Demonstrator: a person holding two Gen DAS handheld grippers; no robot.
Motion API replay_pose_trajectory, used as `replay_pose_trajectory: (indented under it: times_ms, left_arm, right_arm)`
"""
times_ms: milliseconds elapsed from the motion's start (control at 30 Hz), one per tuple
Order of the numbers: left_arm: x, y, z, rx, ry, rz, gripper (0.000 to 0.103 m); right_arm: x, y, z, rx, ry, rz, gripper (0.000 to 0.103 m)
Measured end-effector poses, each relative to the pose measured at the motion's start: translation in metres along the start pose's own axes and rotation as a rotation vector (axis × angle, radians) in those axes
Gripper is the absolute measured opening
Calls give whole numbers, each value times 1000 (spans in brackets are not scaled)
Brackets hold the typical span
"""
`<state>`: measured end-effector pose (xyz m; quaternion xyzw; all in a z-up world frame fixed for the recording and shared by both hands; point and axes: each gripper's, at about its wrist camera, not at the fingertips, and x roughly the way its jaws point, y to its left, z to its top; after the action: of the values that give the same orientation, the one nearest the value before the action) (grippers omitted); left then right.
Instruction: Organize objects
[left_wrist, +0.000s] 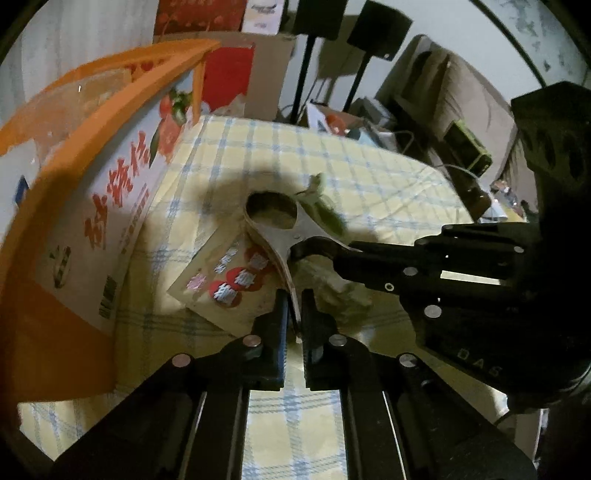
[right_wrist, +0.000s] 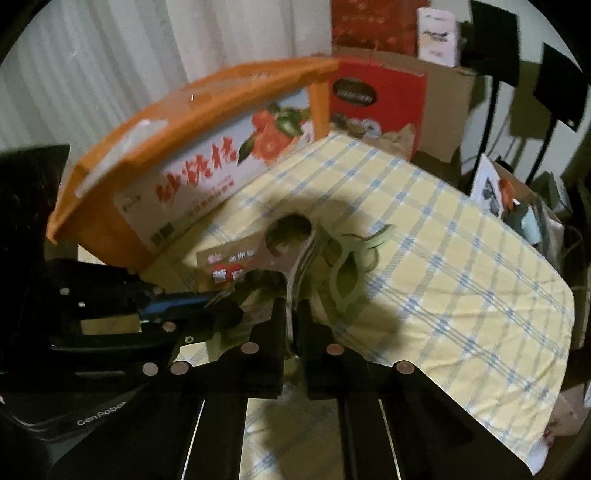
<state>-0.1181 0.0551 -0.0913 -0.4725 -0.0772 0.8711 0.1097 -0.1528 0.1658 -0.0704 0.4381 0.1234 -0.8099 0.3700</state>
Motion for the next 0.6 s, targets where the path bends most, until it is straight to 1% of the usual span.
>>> replay_pose_trajectory:
  times_ms: [133,333,500,600]
  left_arm:
    - [-16,-10,3,18,-27,-34,5]
    - [-50,-22,12,23,-81,-73,5]
    - [-80,-17,23,20,-114,-95,5]
    - [-103,-8,30,15,-155,-93,5]
  right_arm:
    - [-23,4,-3,-4,-30,-27,5]
    - [-61,19,5,-29,-94,-67,5]
    - [-85,36,20,-60,-140,-89,5]
    - [-94,51,31,-86,-172,-95,5]
